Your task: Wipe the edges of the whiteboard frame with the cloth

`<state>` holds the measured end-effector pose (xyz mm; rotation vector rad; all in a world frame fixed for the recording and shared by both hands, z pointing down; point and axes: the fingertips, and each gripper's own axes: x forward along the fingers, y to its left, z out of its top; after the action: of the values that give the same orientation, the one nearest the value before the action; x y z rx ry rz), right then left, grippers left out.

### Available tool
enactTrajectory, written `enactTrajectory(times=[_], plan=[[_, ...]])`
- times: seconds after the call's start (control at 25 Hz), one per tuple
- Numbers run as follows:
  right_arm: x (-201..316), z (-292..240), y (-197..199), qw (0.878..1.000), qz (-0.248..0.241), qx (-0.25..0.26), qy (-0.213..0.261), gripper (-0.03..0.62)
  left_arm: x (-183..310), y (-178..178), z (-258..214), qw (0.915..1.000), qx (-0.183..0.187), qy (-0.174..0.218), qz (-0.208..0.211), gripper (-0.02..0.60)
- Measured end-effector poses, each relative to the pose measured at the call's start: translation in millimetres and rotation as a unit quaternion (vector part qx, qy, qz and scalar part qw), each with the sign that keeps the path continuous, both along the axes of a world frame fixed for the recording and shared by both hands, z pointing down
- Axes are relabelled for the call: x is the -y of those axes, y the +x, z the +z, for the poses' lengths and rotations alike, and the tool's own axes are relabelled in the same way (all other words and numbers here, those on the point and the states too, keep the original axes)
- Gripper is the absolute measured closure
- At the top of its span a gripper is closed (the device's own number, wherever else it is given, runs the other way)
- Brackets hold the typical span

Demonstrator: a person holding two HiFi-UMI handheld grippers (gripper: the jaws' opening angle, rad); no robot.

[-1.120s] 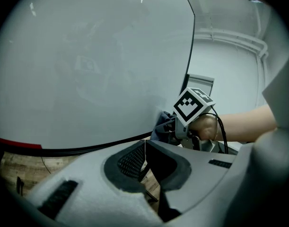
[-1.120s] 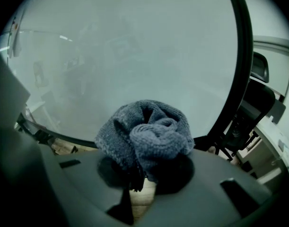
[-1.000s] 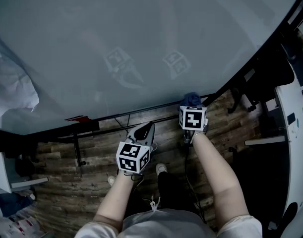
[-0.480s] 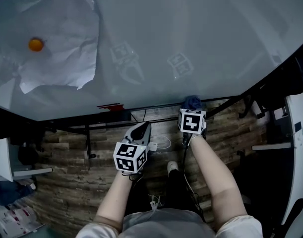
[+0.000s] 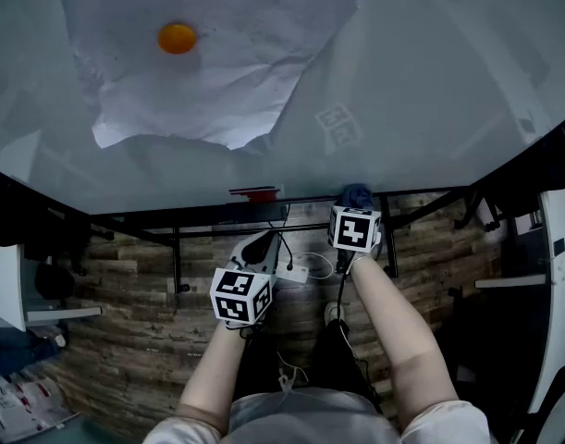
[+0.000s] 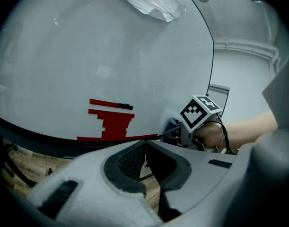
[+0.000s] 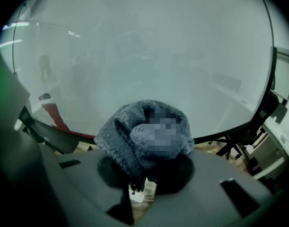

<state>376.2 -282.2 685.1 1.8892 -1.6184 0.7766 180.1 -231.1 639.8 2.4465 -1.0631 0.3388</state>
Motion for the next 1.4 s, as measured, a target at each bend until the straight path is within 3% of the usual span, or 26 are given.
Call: enactTrajectory(times=[0.64, 0.88, 1.24, 1.4], plan=[[17.8, -9.6, -129.1, 0.999, -0.039, -0.001, 0.013, 0.522, 6.4, -102.0, 1.1, 0.9999, -0.004, -0.003, 0.015, 0.561], [22.3, -7.6, -162.8, 0.999, -0.044, -0.013, 0.005, 0.522, 4.2, -148.6, 3.1, 0.9998, 0.011, -0.014, 0.002, 0.561], [22.8, -8.5, -193.5, 0.993, -0.115, -0.039, -0.017, 0.522, 12.0, -160.3, -11.1, 0.9993, 0.008, -0.013, -0.034, 0.561], [20.9, -7.2, -219.1, 0.989, -0.147, -0.009, -0.018, 0.522, 14.7, -157.4, -20.3, 0.9992, 0.012, -0.003, -0.038, 0.561]])
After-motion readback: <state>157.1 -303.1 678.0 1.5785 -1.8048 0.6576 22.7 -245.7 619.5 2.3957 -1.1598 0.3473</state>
